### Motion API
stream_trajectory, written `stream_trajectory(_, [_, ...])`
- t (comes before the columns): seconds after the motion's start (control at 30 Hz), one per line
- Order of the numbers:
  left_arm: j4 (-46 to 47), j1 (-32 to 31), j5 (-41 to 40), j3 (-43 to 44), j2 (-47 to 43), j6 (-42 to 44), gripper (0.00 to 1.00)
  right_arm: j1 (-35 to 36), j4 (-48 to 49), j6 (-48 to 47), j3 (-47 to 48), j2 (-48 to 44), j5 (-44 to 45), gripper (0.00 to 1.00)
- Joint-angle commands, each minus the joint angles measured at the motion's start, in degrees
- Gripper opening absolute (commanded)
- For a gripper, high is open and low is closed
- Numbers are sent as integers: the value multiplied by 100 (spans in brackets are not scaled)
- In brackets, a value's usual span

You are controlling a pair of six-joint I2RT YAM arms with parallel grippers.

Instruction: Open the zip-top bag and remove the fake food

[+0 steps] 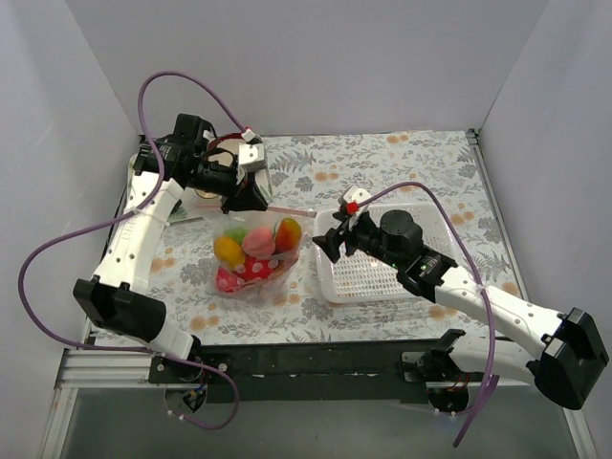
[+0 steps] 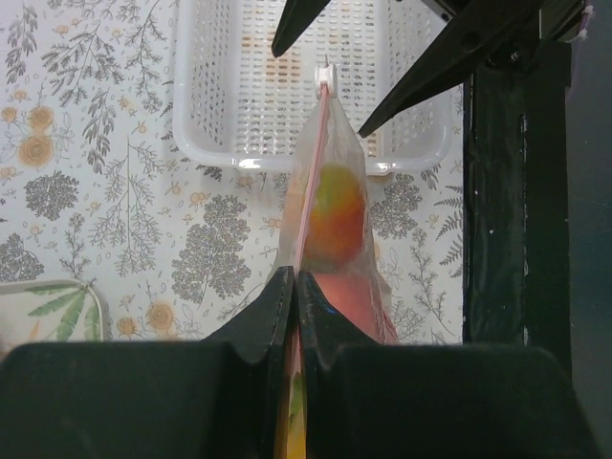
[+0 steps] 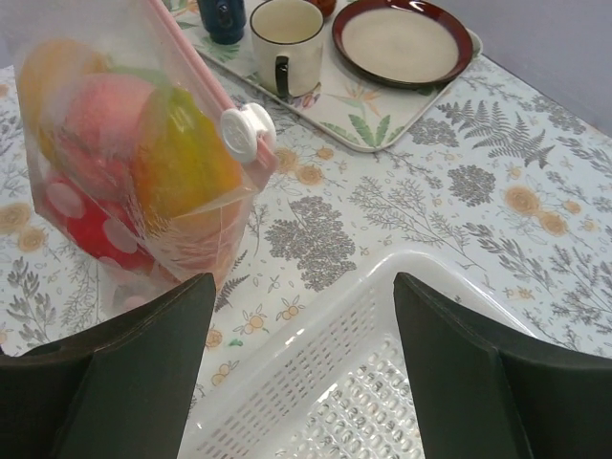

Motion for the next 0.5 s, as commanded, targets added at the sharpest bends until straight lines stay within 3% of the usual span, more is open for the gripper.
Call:
stream_trajectory(0.0, [-246,6,304,-138,-264,10,0,-18,639,96,300,121,-703,82])
stream_trajectory(0.3, [-255,-11,340,-77,-308,-60,0,-228,938,315,475,-72,-2022,78])
stream_trajectory(0.47, [-255,-37,357,-16,-343,-113,0,-272,1061,325,528,130,-1901,72])
